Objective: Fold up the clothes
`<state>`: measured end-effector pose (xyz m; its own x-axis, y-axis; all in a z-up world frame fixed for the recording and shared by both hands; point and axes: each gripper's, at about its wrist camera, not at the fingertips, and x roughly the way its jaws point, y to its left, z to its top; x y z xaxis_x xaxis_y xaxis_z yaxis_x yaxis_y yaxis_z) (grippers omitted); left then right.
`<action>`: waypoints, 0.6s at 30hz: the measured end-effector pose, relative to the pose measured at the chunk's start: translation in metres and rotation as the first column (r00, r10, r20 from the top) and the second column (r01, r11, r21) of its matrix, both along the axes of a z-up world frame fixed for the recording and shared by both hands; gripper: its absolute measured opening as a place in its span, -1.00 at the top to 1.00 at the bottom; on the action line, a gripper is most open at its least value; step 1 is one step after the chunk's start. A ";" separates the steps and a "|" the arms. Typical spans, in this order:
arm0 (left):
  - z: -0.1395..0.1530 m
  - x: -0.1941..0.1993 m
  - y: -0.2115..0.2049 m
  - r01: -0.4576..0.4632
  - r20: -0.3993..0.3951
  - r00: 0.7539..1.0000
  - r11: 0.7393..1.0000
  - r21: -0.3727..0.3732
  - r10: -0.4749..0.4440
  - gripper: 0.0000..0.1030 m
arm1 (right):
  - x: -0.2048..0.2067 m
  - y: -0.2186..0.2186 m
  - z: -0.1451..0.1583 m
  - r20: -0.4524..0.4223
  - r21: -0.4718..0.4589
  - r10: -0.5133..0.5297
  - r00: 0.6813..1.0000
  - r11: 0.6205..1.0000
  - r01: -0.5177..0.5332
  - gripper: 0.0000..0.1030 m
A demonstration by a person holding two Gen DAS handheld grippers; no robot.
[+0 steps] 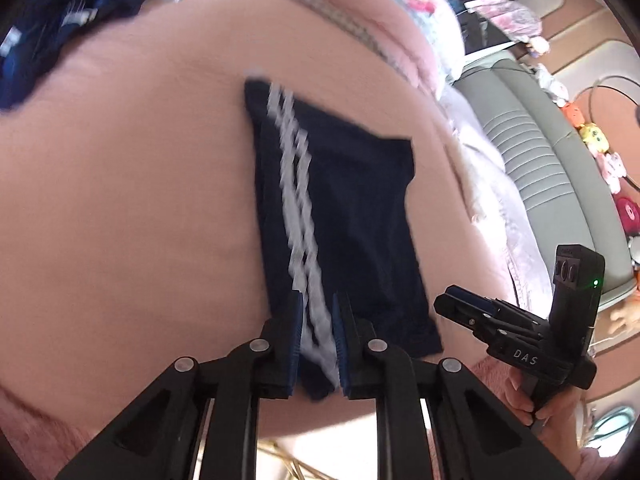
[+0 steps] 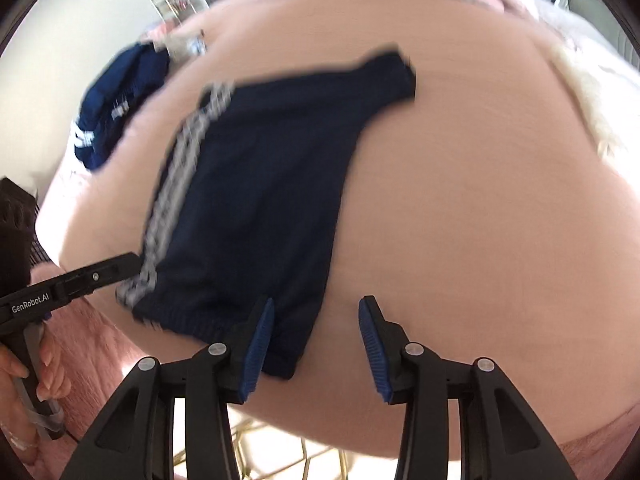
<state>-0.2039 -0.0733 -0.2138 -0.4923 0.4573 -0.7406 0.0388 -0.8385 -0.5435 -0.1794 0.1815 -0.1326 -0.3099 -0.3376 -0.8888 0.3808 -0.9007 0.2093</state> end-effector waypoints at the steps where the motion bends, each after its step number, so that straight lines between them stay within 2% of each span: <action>1: 0.006 -0.007 0.003 0.019 -0.023 1.000 0.999 -0.042 -0.020 0.74 | -0.005 -0.004 0.007 -0.020 -0.009 0.011 1.000 1.000 -0.011 0.14; 4: 0.005 -0.021 0.016 0.114 -0.035 0.992 0.976 -0.185 -0.122 0.65 | -0.018 -0.027 0.010 -0.048 0.023 0.069 0.996 0.997 -0.068 0.14; 6: -0.001 -0.033 0.032 0.184 -0.009 0.981 0.943 -0.276 -0.194 0.42 | -0.017 -0.046 0.002 -0.050 0.062 0.136 0.989 0.989 -0.133 0.14; 8: -0.006 -0.023 0.044 0.239 -0.017 0.966 0.912 -0.333 -0.259 0.23 | -0.014 -0.055 -0.012 -0.046 0.115 0.183 0.982 0.977 -0.177 0.14; 10: -0.011 -0.024 0.057 0.279 -0.001 0.952 0.871 -0.404 -0.305 0.20 | -0.007 -0.060 -0.023 -0.055 0.168 0.219 0.974 0.964 -0.208 0.14; 13: -0.016 -0.001 0.057 0.310 0.038 0.937 0.777 -0.548 -0.347 0.19 | 0.010 -0.052 -0.026 -0.105 0.227 0.248 0.963 0.949 -0.220 0.14; 15: -0.012 0.006 0.044 0.303 0.077 0.946 0.766 -0.567 -0.316 0.04 | 0.016 -0.039 -0.024 -0.110 0.274 0.243 0.964 0.939 -0.205 0.12; 17: -0.005 0.009 0.035 0.274 0.078 0.957 0.785 -0.556 -0.279 0.00 | 0.019 -0.022 -0.019 -0.099 0.273 0.212 0.972 0.945 -0.179 0.10; 18: 0.002 0.010 0.032 0.253 0.051 0.962 0.800 -0.544 -0.269 0.00 | 0.020 -0.012 -0.015 -0.090 0.254 0.193 0.977 0.953 -0.165 0.10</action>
